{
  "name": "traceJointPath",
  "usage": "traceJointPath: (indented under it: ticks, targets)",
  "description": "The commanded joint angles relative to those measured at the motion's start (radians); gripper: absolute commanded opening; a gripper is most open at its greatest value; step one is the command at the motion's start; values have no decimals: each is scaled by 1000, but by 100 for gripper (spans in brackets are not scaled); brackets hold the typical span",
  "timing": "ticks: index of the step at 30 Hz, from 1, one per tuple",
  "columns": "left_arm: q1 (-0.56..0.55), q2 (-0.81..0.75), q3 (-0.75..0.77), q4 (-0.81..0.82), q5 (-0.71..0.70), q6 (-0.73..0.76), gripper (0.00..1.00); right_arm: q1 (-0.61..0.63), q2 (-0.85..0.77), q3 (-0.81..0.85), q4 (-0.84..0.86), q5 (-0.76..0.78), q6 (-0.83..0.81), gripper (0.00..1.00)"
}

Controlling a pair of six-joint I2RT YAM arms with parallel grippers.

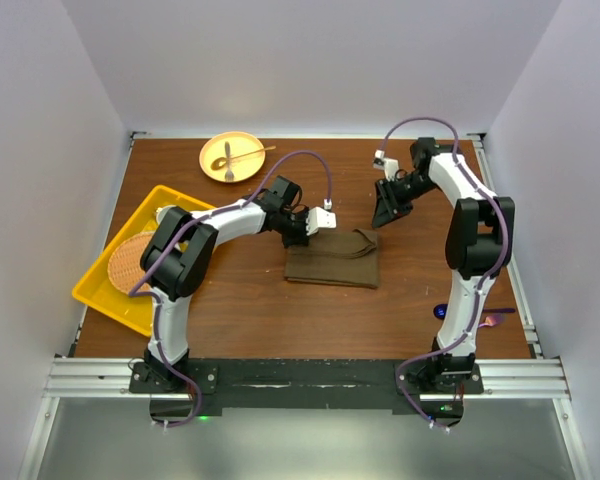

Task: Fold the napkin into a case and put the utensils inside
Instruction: Fold the lower triangle-folded napkin at the center of the board.

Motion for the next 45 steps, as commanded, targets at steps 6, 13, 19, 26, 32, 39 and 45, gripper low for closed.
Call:
traceJointPath:
  ticks: [6,13,19,26,32,39,45]
  targets:
    - [-4,28,-19,-83,-67,10,3,33,-45,-161,115,82,181,39]
    - [-6,29,-17,-83,-68,10,3,36,-41,-207,102,41,187,19]
    - [-6,32,-14,-83,-71,1,3,49,-25,-280,154,107,204,17]
    - [40,-17,13,-76,89,-144,16,52,47,-315,240,196,243,16]
    - [151,-119,9,154,396,-637,38,53,78,-298,276,297,241,16]
    - [109,-86,-186,913,436,-1410,50,52,110,-238,285,360,183,15]
    - [39,83,-99,1095,403,-1686,47,52,122,-221,279,365,174,15]
